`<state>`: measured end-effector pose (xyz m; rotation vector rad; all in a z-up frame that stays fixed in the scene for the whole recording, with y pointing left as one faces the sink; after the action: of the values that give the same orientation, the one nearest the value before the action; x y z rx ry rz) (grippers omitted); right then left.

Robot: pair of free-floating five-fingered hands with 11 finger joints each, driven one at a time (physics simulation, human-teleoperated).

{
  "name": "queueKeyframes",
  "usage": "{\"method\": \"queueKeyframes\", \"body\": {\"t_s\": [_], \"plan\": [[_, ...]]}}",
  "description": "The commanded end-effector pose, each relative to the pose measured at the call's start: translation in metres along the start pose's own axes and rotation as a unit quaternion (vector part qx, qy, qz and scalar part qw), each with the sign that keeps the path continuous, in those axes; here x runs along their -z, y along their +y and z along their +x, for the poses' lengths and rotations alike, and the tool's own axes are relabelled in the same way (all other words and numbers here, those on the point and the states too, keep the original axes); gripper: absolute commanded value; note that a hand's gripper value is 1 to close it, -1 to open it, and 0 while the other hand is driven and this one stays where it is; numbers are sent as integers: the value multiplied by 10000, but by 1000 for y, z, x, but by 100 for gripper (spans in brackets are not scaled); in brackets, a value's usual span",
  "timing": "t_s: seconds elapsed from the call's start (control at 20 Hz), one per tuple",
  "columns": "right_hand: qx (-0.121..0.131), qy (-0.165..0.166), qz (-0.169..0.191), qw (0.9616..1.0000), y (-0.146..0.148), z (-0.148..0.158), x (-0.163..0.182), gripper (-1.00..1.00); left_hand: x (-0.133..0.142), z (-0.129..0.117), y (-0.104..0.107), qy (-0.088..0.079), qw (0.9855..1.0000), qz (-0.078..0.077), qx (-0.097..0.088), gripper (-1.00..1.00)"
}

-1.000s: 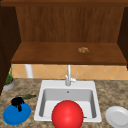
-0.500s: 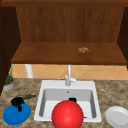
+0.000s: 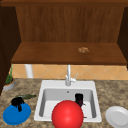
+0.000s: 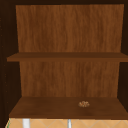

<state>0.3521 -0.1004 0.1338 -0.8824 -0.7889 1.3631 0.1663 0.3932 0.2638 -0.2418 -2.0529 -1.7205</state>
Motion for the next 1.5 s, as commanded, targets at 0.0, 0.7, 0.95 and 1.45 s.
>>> {"method": "queueKeyframes", "body": {"t_s": [0.0, 0.7, 0.95, 1.45], "plan": [[68, -35, -26, 10000, -18, -27, -18, 100, 0, 0, 0, 0, 10000, 0, 0, 0], [120, -95, -50, 9999, -45, -123, -78, 100, 0, 0, 0, 0, 10000, 0, 0, 0], [181, -121, -27, 9998, -48, -157, -98, 100, 0, 0, 0, 0, 10000, 0, 0, 0], [252, -159, -6, 9996, -54, -227, -138, 100, 0, 0, 0, 0, 10000, 0, 0, 0]]}}
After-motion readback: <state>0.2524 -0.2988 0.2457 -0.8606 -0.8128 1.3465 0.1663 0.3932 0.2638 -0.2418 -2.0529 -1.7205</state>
